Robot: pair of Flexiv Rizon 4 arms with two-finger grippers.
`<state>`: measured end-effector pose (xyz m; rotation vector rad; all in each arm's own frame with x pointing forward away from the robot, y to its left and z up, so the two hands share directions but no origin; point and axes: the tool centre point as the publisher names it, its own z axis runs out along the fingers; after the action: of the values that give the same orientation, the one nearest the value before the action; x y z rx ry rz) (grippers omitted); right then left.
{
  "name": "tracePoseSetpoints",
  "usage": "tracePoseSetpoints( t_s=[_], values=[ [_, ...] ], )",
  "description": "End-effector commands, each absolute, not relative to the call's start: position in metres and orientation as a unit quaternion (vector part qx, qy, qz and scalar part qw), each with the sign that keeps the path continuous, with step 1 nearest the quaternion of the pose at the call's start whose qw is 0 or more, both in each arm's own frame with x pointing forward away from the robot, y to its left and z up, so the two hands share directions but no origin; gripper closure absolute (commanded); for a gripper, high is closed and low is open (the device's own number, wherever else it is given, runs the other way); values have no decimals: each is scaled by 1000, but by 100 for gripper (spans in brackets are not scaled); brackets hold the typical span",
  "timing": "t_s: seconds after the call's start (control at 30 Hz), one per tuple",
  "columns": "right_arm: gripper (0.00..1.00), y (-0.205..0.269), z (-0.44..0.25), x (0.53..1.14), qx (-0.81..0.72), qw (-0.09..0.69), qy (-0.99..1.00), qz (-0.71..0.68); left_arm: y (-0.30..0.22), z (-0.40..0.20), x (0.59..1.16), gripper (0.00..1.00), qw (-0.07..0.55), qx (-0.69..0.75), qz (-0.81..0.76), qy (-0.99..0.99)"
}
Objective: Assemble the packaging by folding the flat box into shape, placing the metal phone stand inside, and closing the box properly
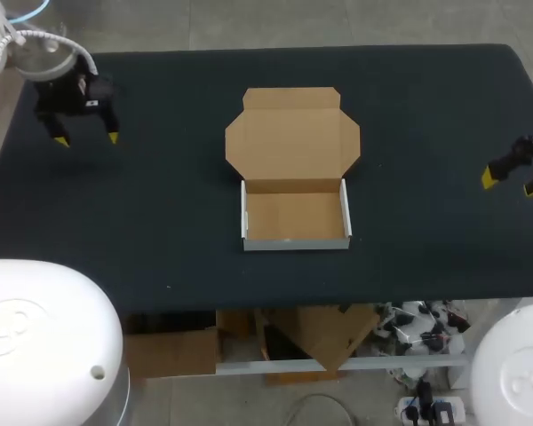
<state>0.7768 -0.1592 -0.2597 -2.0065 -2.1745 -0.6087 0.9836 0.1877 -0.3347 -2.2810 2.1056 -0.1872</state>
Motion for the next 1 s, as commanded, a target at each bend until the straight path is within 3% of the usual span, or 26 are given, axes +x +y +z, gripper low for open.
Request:
tracePoseSetpoints(
  t_s=[0.03, 1.0],
  values=[
    [0, -160, -258, 776, -663, 61, -719, -201, 196, -348, 996, 0, 5, -732, -63, 678],
    [0, -160, -258, 776, -663, 61, -719, -201, 207, -387, 1045, 0, 15, -705, -40, 707]
  ],
)
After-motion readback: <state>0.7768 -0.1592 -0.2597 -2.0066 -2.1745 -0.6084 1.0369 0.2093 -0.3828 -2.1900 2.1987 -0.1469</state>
